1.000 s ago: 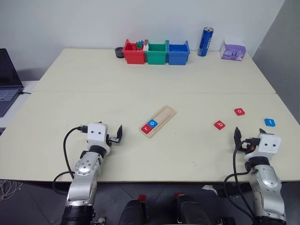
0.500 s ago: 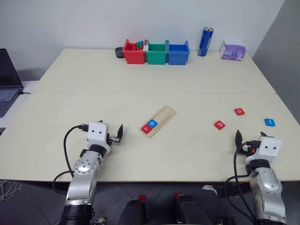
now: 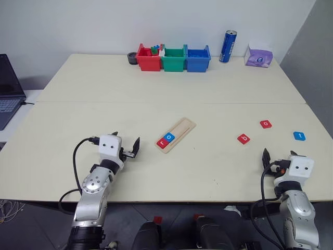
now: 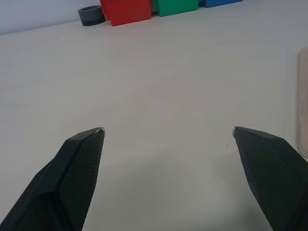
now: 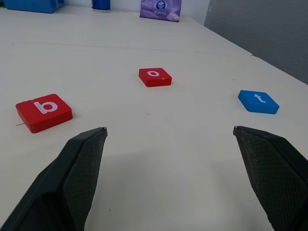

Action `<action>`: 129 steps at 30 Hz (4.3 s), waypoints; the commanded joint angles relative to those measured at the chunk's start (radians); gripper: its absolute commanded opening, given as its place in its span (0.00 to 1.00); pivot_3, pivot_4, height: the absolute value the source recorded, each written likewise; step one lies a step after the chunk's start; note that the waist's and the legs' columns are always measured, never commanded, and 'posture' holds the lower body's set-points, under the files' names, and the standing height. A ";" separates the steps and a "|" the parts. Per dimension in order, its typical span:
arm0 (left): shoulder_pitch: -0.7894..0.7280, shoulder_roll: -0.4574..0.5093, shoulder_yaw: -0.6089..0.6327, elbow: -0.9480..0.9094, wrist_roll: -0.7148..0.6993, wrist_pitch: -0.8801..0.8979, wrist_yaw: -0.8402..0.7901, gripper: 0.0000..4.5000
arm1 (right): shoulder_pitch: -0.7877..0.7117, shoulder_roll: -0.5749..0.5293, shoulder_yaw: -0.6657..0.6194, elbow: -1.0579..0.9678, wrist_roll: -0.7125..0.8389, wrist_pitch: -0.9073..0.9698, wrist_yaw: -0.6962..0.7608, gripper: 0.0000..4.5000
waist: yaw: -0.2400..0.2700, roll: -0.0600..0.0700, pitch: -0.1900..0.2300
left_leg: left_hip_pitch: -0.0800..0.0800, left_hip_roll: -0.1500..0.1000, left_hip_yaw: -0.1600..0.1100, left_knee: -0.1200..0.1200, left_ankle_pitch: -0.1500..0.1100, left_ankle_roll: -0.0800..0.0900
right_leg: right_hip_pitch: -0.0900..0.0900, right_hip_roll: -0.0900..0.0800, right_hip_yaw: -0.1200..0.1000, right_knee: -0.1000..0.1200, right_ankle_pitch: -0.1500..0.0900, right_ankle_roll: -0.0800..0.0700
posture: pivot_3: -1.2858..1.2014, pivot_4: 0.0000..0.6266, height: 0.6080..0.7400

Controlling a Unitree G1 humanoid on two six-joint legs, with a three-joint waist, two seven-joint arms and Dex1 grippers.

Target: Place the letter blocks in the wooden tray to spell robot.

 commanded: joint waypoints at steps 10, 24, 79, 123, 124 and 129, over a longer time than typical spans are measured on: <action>-0.015 0.037 -0.020 -0.079 -0.127 0.088 -0.178 1.00 | 0.048 -0.042 0.022 -0.130 0.090 0.042 0.129 0.99 | 0.000 0.000 0.000 | 0.000 0.000 0.000 0.000 0.000 0.000 | 0.000 0.000 0.000 0.000 0.000 0.000 | 0.52 0.24 1.00; -0.082 0.131 -0.176 -0.253 -0.199 0.444 -0.296 1.00 | 0.112 -0.393 0.194 -0.563 0.465 0.511 0.550 0.99 | 0.000 -0.001 0.001 | 0.000 -0.001 -0.002 0.001 0.000 0.000 | 0.001 0.000 -0.002 0.000 0.000 0.000 | 0.52 0.24 1.00; -0.302 0.008 -0.291 -0.103 -0.088 0.791 -0.145 0.75 | 0.038 -0.514 0.158 -0.651 0.550 0.622 0.585 1.00 | 0.003 -0.002 0.001 | -0.001 -0.002 -0.002 0.001 0.000 0.000 | 0.001 0.001 -0.003 0.000 0.000 0.000 | 0.52 0.24 1.00; -0.554 0.117 -0.587 0.246 0.077 0.135 -0.848 0.75 | 0.349 -0.543 -0.039 -0.615 0.416 0.546 0.683 1.00 | 0.005 -0.003 0.001 | -0.002 -0.004 -0.002 0.001 0.000 0.000 | 0.001 0.002 -0.005 -0.001 -0.001 0.000 | 0.52 0.24 1.00; -0.560 0.109 -0.590 0.258 0.080 0.126 -0.849 0.75 | 0.349 -0.540 -0.036 -0.621 0.417 0.549 0.677 1.00 | 0.005 -0.003 0.001 | -0.002 -0.004 -0.001 0.001 0.000 0.000 | 0.001 0.002 -0.005 -0.001 -0.001 0.000 | 0.52 0.24 1.00; -0.581 0.080 -0.591 0.302 0.095 0.103 -0.857 0.75 | 0.353 -0.533 -0.027 -0.642 0.420 0.561 0.663 1.00 | 0.005 -0.003 0.001 | -0.002 -0.005 -0.001 0.002 0.000 0.000 | 0.001 0.002 -0.005 -0.001 -0.001 0.000 | 0.52 0.24 1.00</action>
